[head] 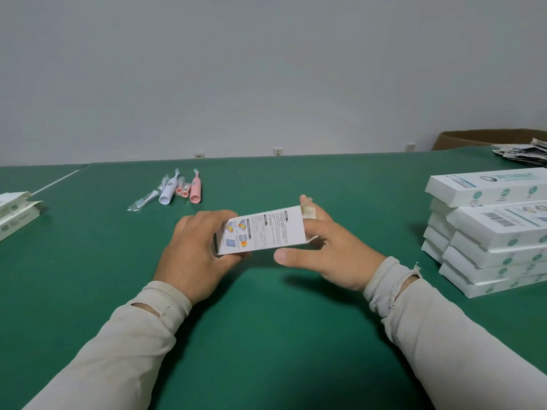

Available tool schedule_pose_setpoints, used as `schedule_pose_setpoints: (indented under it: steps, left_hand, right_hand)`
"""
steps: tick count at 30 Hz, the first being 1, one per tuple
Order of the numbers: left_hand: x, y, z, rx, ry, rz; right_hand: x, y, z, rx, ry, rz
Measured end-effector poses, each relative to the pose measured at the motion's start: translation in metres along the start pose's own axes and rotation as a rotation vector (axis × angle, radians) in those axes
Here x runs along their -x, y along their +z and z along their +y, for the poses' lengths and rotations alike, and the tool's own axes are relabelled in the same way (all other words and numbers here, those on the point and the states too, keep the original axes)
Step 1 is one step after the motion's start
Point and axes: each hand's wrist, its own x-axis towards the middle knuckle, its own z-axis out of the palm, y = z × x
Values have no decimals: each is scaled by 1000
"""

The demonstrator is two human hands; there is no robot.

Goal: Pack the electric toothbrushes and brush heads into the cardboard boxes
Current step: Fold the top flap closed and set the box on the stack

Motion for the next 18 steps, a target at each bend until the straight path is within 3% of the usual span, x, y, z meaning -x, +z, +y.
schedule_pose_setpoints:
  steps: [4,10,15,18]
  left_hand:
    - [2,4,2,-6,35,-66]
    - [-2,2,-5,118,-58,-5]
    - [-3,3,-7,210,-103,-22]
    - [-4,4,-8,234,-103,-38]
  right_hand:
    - [-1,0,-3,122,60,-117]
    - [-1,-15,-3,-73,-94,292]
    - [2,-12,1,33,-132,387]
    - [2,-11,1,-8,-154,342]
